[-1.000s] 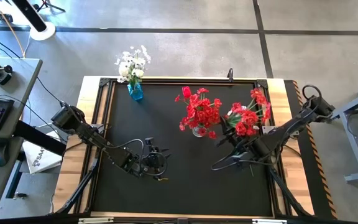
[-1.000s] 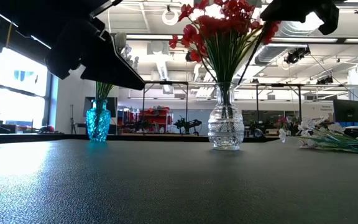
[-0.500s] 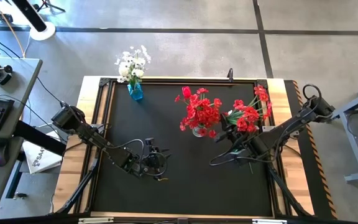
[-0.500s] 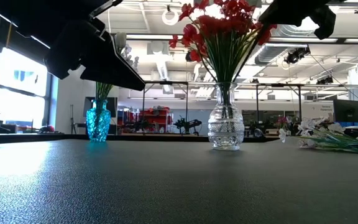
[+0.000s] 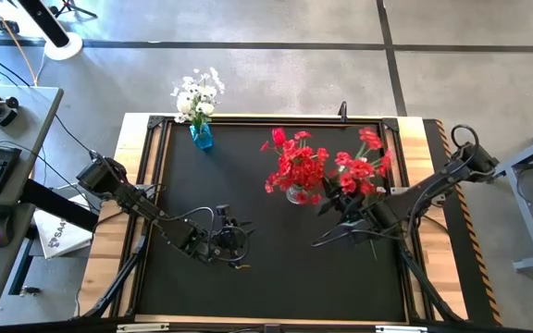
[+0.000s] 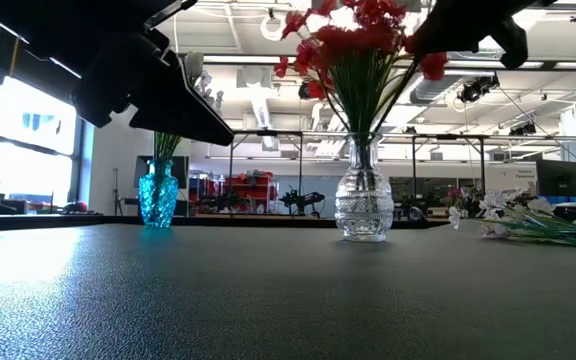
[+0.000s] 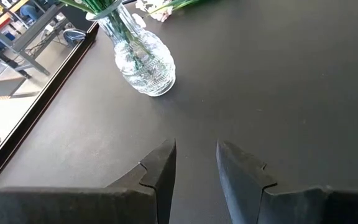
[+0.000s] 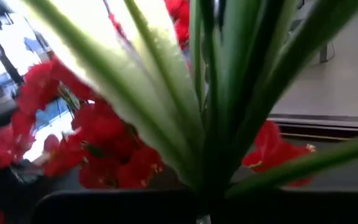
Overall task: Sort flowers into vase by color
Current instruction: Put the red flowers into the transparent vase
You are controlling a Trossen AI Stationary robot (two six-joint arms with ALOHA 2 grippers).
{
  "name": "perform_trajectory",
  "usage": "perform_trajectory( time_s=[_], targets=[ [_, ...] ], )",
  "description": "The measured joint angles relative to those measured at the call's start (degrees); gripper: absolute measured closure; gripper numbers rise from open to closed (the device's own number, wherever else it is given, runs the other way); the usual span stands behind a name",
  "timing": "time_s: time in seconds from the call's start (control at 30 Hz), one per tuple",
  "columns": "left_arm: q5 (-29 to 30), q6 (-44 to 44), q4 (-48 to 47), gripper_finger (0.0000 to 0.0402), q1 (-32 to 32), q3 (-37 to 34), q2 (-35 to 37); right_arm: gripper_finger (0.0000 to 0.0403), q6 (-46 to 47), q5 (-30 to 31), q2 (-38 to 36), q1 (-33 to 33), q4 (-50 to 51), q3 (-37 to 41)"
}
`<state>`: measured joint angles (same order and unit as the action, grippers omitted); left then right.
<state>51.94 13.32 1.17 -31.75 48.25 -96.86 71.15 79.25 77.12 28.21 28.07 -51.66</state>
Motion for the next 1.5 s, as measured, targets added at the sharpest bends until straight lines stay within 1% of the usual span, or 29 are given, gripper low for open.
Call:
perform_trajectory(
  time_s=[0.1,0.2,0.37,0.47,0.6,0.73,0.8,0.93,1.03,1.2,1.33,1.4,1.5],
  targets=[
    [0.0,0.0,0.0,0.0295,0.3,0.0,0.0,0.0402,-6.7,-2.5,0.0,-1.3,-3.4,0.0],
    [-0.1,0.0,0.0,0.0295,0.7,0.0,0.0,0.0401,-15.8,-5.8,0.0,-3.1,-8.0,0.0],
    [-0.8,-0.4,0.2,0.0295,0.7,0.0,0.0,0.04,-32.9,-13.9,0.0,-7.1,-16.9,0.0],
    [-0.9,-0.4,0.3,0.0295,0.7,0.0,0.0,0.0399,-39.9,-19.1,0.0,-9.7,-20.0,0.0],
    [-0.9,-0.4,0.4,0.0295,0.7,0.0,0.0,0.0399,-42.7,-25.0,0.0,-12.6,-19.5,0.0],
    [-0.9,-0.4,0.4,0.0295,0.7,0.0,0.0,0.0398,-43.0,-30.2,0.0,-14.2,-18.2,0.0],
    [-0.9,-0.4,0.4,0.0295,0.7,0.0,0.0,0.0398,-42.9,-31.6,0.0,-14.5,-17.4,0.0],
    [-0.9,-0.4,0.4,0.0295,0.7,0.0,0.0,0.0393,-42.9,-31.9,0.4,-14.5,-14.9,0.0],
    [-0.9,-0.4,0.4,0.0295,0.7,0.0,0.0,0.0364,-42.9,-32.9,1.4,-14.5,-14.3,0.0],
    [-0.9,-0.4,0.4,0.0295,0.6,0.0,0.0,0.0272,-43.8,-34.6,2.0,-14.5,-14.3,0.0],
    [-2.1,-0.4,0.4,0.0295,0.6,0.0,0.0,0.0205,-44.6,-35.4,0.0,-14.2,-14.4,0.0],
    [-2.1,-0.4,0.4,0.0295,0.6,0.0,0.0,0.018,-44.4,-36.3,-1.2,-13.9,-14.5,0.0],
    [-2.1,-0.4,0.4,0.0295,0.6,0.0,0.0,0.0157,-44.2,-38.2,-3.4,-13.5,-14.5,0.0]
  ],
)
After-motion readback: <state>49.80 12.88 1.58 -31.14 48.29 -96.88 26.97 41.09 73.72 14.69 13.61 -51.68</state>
